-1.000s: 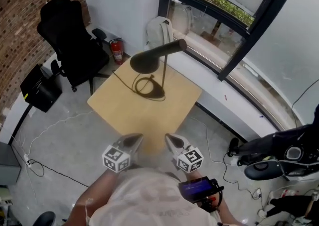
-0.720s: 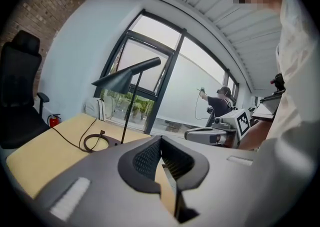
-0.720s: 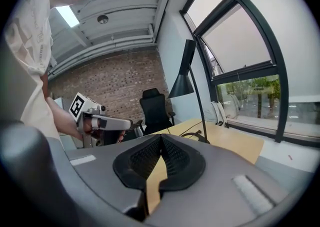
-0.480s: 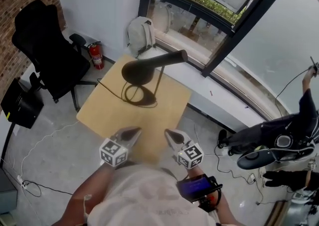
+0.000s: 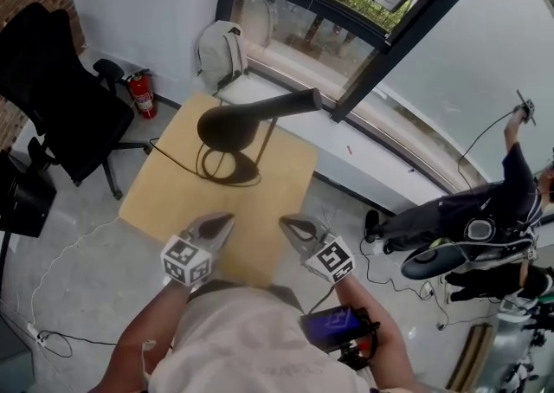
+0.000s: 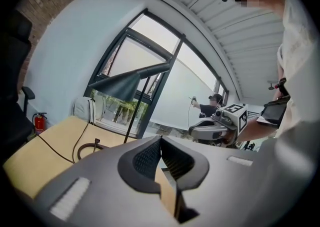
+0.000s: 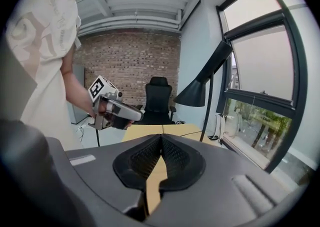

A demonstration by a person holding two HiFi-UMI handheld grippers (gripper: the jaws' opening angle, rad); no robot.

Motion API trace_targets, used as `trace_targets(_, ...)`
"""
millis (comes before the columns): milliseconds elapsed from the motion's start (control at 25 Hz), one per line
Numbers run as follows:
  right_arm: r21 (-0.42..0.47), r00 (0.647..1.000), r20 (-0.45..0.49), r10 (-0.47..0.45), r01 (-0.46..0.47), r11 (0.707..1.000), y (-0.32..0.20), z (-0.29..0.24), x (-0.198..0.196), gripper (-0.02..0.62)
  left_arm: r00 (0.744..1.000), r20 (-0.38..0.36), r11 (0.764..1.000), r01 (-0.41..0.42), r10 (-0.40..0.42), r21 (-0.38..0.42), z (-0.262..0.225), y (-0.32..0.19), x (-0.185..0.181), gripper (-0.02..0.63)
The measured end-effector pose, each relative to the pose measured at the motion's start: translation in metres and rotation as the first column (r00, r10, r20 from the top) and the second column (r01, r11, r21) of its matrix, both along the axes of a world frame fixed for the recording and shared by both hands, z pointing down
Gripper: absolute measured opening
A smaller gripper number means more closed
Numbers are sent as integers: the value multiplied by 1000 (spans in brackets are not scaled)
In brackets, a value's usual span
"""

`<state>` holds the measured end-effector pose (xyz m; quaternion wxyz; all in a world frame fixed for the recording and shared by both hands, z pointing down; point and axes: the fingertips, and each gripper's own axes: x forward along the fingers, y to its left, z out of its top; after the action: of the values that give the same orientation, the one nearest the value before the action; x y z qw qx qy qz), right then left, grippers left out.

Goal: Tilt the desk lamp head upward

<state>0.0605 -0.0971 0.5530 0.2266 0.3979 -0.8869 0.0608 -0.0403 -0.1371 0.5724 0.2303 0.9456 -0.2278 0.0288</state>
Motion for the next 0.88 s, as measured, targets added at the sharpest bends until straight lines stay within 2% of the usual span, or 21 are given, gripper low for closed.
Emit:
trace_targets(240, -4, 999, -23, -47, 47, 999, -10, 2, 12, 14, 1000, -2, 1000, 28, -28, 12, -6, -9, 8, 2)
trace_targets(400, 21, 995, -50, -86, 87, 996, -22, -5, 26, 14, 996, 19, 996, 82, -82, 20, -8, -15, 7, 2)
trace_targets(640, 158, 991, -54, -124, 131, 979, -58, -71, 48, 14, 992, 25, 992, 123, -123, 37, -20, -23, 14, 2)
trace_targets(880, 247, 977, -133, -165, 194, 949, -89, -136, 54, 15, 989, 20, 988, 148, -149, 50, -29, -32, 22, 2)
